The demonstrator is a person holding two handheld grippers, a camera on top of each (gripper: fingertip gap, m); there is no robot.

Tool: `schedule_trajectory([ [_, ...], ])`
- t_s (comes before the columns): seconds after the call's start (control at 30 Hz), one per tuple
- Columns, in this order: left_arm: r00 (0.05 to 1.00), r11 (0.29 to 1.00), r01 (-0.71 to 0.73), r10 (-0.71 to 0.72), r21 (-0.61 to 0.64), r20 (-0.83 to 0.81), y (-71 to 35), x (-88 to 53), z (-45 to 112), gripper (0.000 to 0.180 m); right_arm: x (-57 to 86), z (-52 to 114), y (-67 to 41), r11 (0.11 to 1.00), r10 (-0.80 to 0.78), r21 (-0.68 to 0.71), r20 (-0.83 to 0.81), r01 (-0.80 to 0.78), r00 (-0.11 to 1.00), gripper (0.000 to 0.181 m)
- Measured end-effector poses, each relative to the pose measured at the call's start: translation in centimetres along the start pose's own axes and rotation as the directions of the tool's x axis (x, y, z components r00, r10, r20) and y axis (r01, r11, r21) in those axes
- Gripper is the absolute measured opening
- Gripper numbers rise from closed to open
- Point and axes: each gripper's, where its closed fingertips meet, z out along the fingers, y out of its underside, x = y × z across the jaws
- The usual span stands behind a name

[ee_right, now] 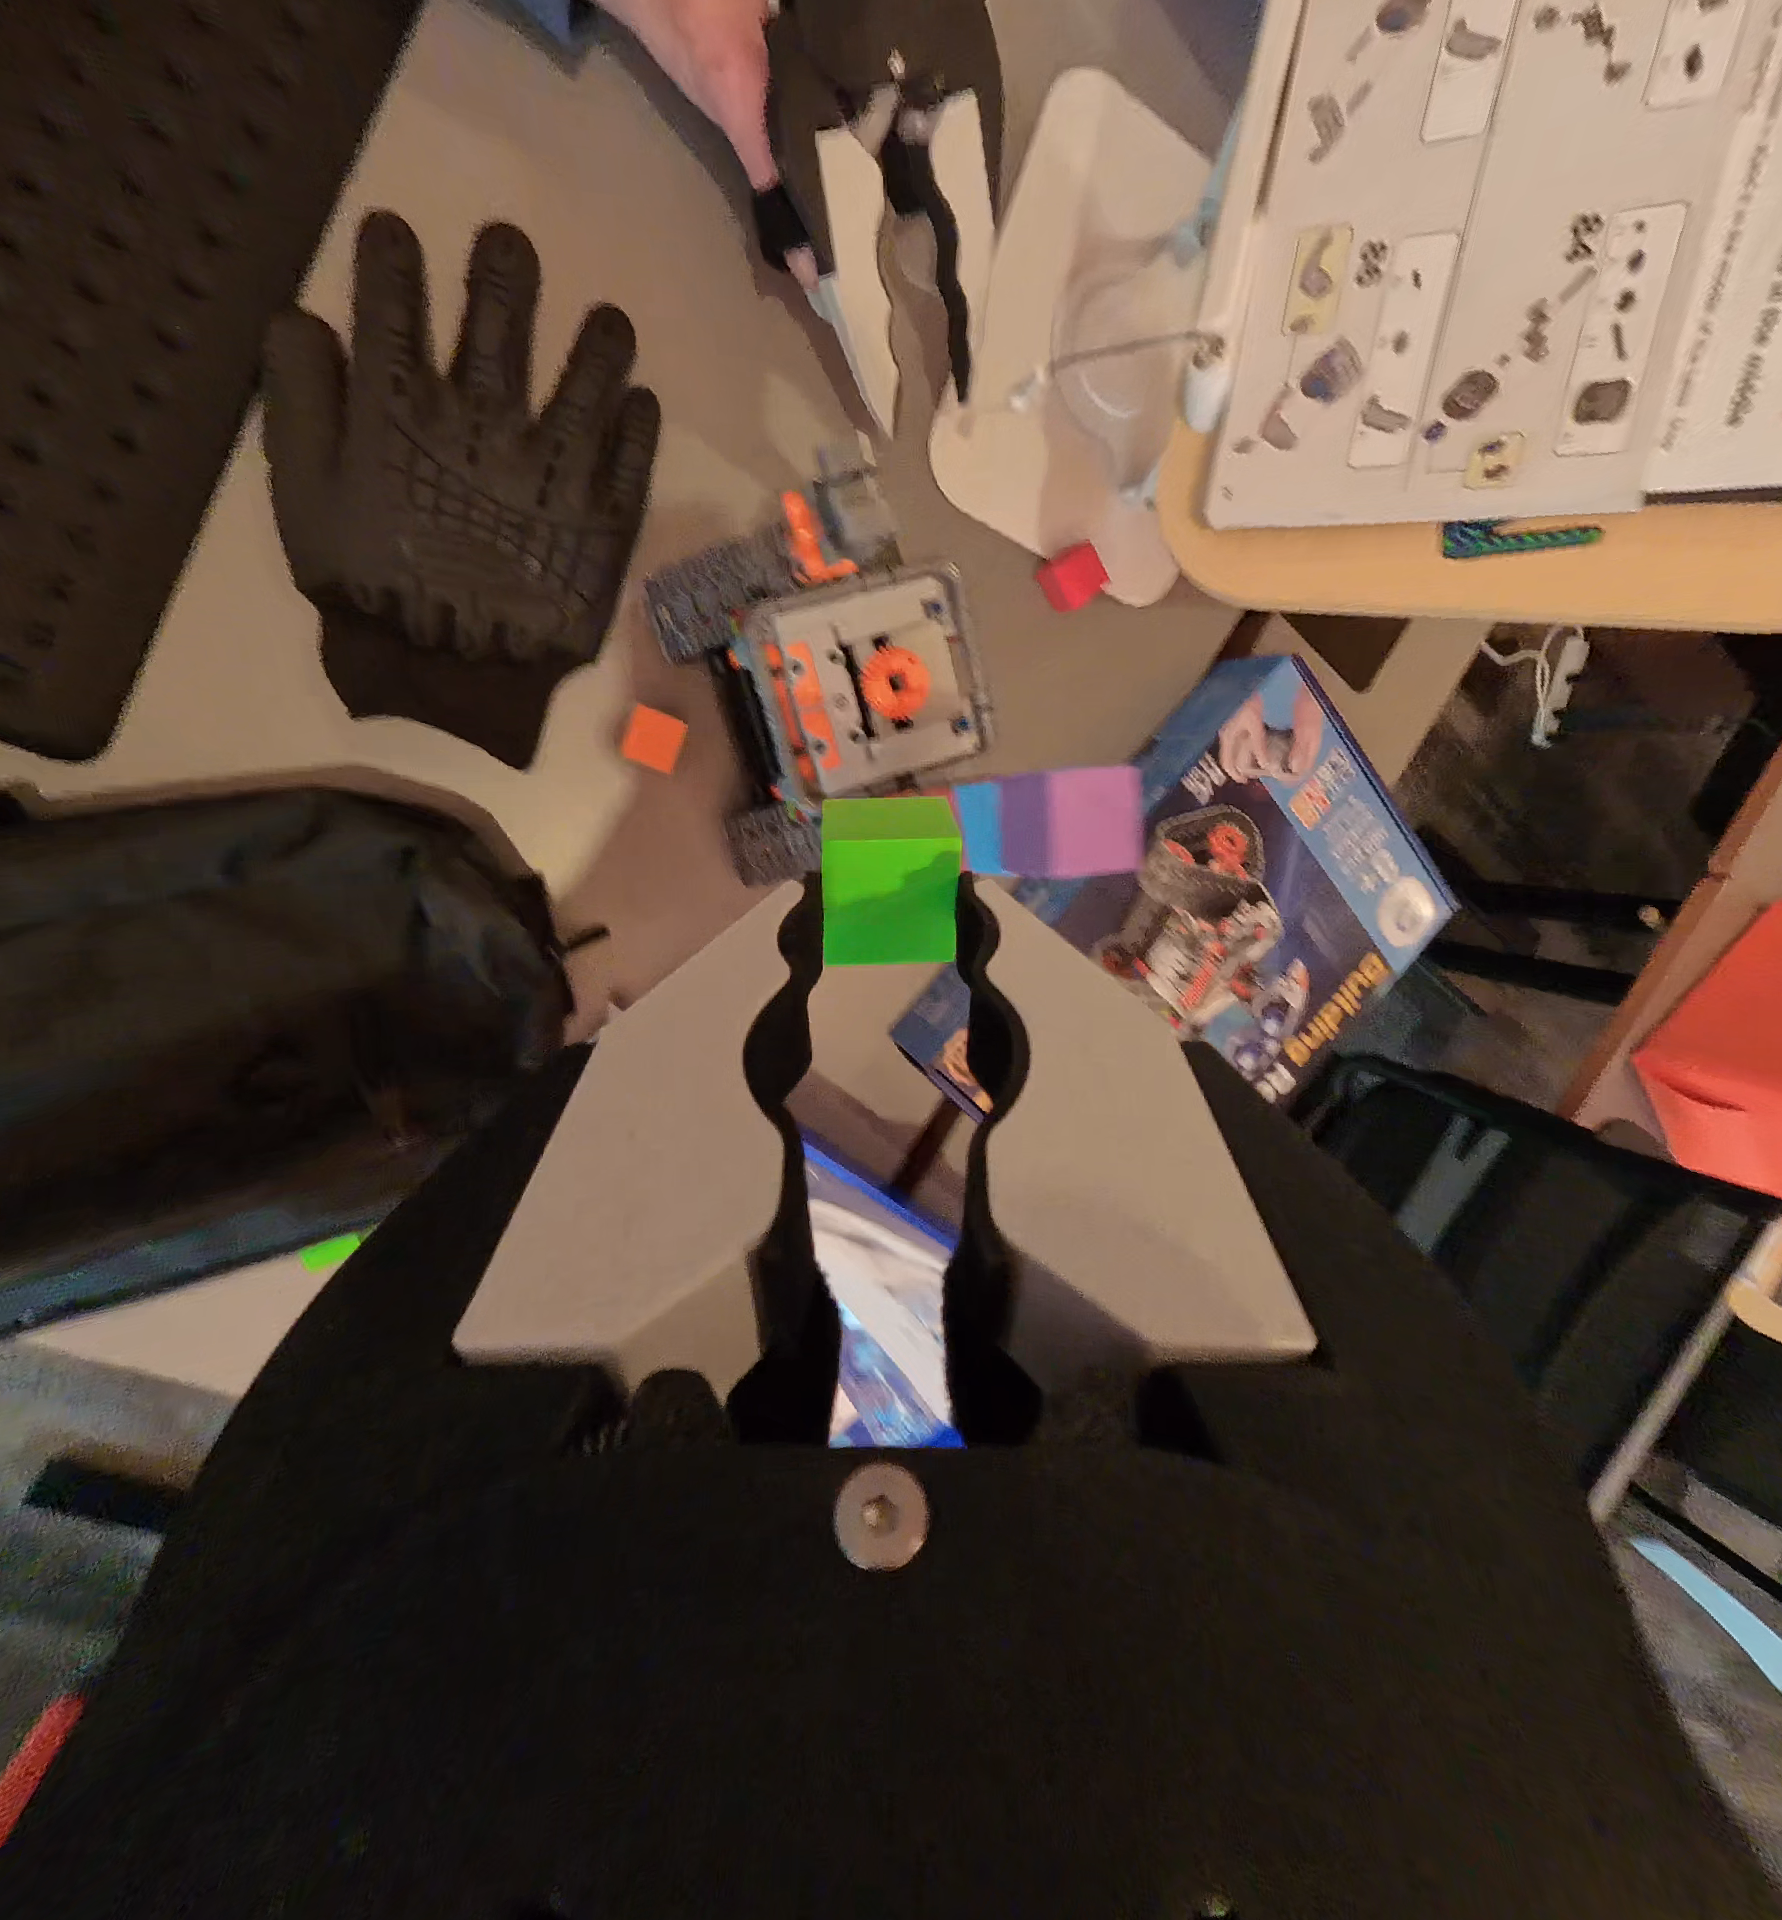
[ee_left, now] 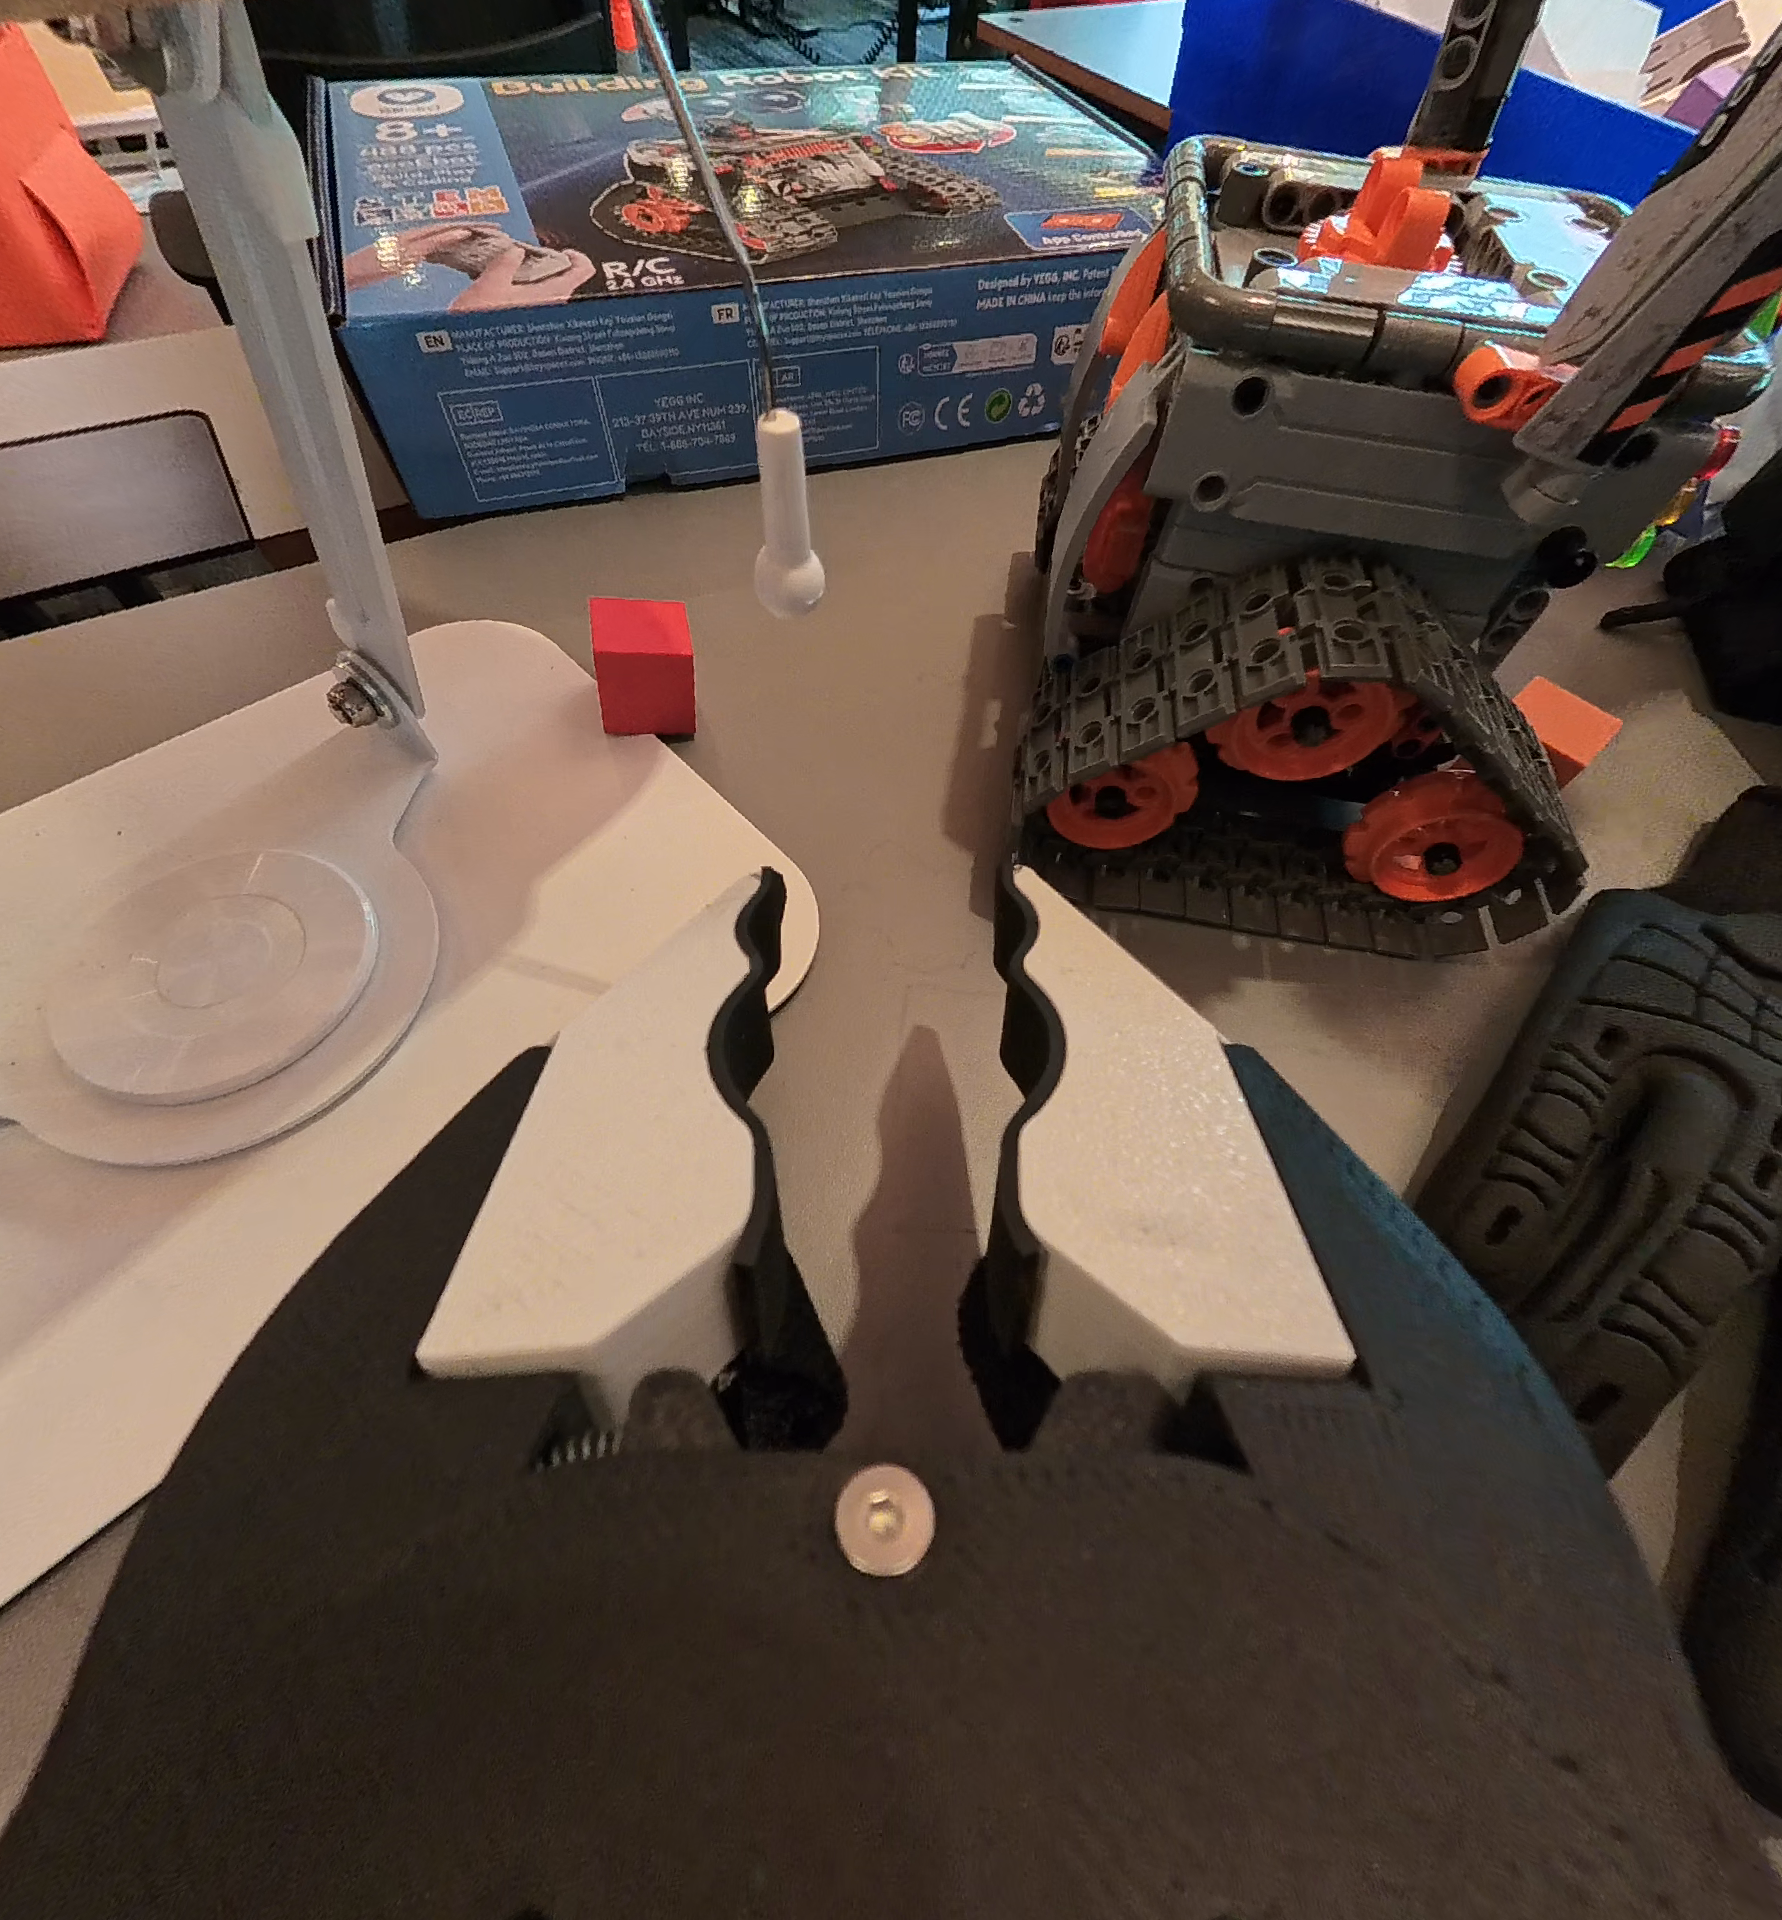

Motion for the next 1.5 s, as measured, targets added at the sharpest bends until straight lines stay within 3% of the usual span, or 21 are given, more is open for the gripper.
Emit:
schedule_trajectory([
  [0.53, 1.000, 1.000, -0.005, 0.005, -0.004, -0.009, 0.0, 0.2, 0.1, 0.038, 5.5, 2.1, -0.1, 0.976, -0.024, -0.203, 0.276, 0.083, 0.961, 0.024],
  [1.37, 1.000, 1.000, -0.007, 0.007, -0.008, -0.010, 0.1, 0.2, 0.1, 0.038, 5.6, 2.9, 0.0, 0.968, 0.009, -0.240, 0.316, 0.070, 0.949, 0.024],
  [1.5, 1.000, 1.000, -0.007, 0.007, -0.008, -0.012, 0.1, 0.2, 0.1, 0.038, 5.9, 2.8, -0.2, 0.970, 0.012, -0.238, 0.287, 0.059, 0.958, 0.036],
])
